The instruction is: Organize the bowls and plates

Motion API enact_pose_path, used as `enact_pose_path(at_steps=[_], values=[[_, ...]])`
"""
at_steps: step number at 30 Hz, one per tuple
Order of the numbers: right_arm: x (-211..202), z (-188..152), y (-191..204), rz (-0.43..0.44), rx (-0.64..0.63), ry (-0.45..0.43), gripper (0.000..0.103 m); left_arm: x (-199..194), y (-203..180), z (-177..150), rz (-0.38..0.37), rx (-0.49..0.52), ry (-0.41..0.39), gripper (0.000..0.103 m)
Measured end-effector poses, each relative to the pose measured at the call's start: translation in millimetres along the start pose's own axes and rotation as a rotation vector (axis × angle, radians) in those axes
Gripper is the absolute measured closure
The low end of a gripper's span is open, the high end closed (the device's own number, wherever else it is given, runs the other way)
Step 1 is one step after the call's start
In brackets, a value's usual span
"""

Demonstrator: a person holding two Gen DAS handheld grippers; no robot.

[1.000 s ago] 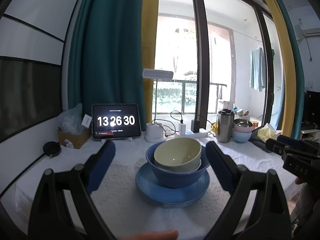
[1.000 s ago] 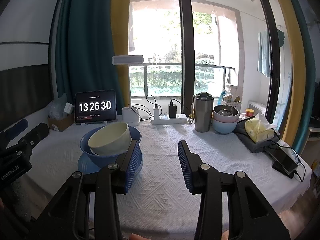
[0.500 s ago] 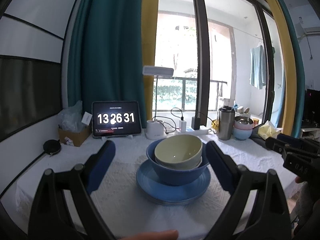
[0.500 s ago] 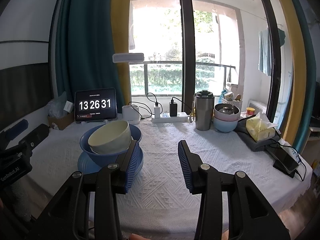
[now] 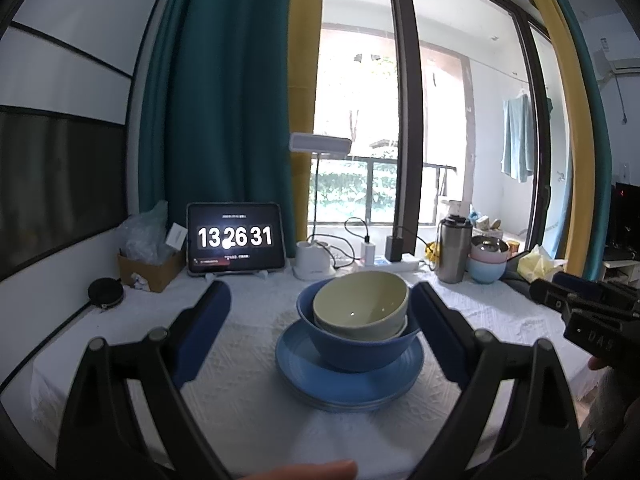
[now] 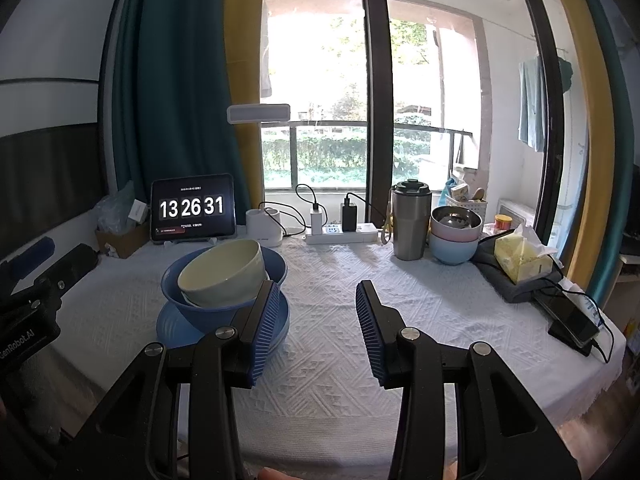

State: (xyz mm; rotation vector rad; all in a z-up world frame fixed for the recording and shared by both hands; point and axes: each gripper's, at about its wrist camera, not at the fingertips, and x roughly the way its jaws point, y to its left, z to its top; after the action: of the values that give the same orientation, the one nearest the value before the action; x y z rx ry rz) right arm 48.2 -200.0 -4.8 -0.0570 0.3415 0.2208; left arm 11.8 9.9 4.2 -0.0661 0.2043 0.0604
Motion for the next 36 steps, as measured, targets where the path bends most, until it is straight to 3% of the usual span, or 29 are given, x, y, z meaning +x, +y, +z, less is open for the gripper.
enact_pose_path(at_steps=[36], values=[[1.5,-0.9,0.1,0.000,-0.001,0.005,0.060,-2.3,1.9,-0.2,-0.001,-0.005,-0.010,0.011]])
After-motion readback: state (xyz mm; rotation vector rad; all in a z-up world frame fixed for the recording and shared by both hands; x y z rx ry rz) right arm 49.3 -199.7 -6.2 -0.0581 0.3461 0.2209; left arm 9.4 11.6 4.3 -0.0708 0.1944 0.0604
